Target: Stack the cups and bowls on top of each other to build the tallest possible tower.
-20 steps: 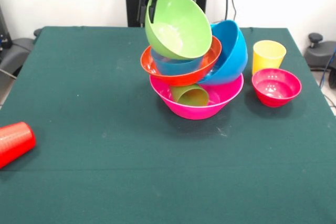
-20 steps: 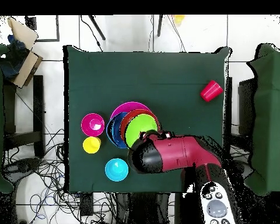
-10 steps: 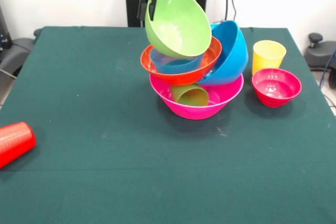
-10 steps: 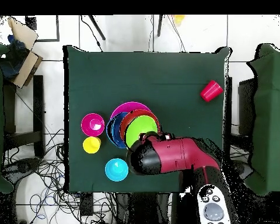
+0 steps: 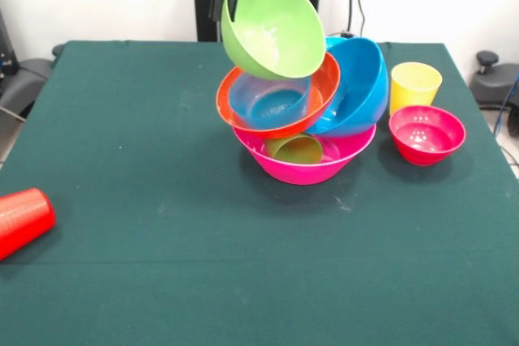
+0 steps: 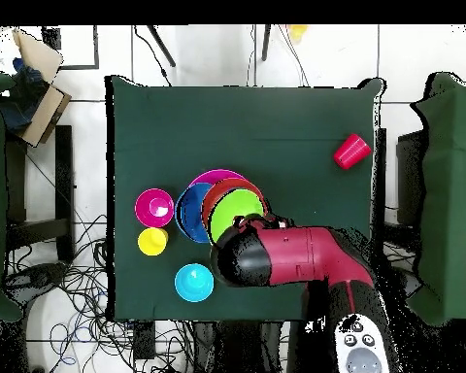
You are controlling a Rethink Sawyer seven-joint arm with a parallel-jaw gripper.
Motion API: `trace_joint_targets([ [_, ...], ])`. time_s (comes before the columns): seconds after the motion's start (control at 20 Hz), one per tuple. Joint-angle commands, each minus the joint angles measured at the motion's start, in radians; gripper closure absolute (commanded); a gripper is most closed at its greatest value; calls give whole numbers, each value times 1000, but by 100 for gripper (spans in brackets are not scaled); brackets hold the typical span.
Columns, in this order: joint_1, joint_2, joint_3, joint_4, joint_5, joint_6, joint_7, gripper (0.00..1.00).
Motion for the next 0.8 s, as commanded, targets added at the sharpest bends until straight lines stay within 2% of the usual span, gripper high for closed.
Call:
trace_joint_targets([
  [0.05, 24, -16, 47, -97, 44, 173, -2, 100],
  [0.75, 47, 29, 59, -233, 61, 283, 2, 100],
  [0.8, 52, 32, 53, -240, 63, 289, 5, 0],
])
